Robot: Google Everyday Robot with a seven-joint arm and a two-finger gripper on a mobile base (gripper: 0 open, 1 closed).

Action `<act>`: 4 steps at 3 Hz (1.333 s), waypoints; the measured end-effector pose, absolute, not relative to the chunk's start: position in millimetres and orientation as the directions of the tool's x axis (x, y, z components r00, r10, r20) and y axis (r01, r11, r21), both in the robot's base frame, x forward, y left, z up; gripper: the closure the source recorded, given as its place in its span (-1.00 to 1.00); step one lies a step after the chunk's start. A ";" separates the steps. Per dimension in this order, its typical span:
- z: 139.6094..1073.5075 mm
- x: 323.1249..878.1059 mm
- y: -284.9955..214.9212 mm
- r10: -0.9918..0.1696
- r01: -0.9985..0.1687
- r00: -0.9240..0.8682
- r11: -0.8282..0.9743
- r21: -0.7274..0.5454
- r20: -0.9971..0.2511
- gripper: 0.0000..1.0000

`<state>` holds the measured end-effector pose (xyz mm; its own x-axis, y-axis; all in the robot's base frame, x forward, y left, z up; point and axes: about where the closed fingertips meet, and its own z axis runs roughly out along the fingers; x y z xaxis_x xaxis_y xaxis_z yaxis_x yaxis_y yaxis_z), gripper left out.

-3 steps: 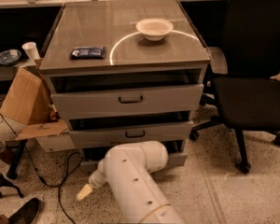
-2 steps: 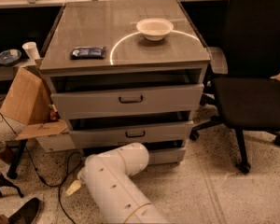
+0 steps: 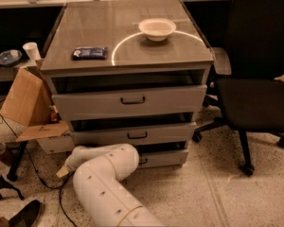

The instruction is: Close bottom drawer

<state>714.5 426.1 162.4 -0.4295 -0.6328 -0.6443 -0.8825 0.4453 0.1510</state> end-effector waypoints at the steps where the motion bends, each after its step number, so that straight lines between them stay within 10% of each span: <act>1: 232.0 755.4 396.9 -0.606 -0.909 -0.293 0.415 0.020 -0.739 0.00; 2: 223.1 746.0 403.3 -0.594 -0.904 -0.273 0.427 -0.009 -0.757 0.46; 3: 214.0 737.7 410.2 -0.593 -0.904 -0.269 0.427 -0.013 -0.759 0.46; 4: 205.1 728.8 415.6 -0.593 -0.904 -0.269 0.427 -0.013 -0.759 0.00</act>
Offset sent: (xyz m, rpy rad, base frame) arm -0.2068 -0.5909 0.1660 -0.2940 0.1603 0.5614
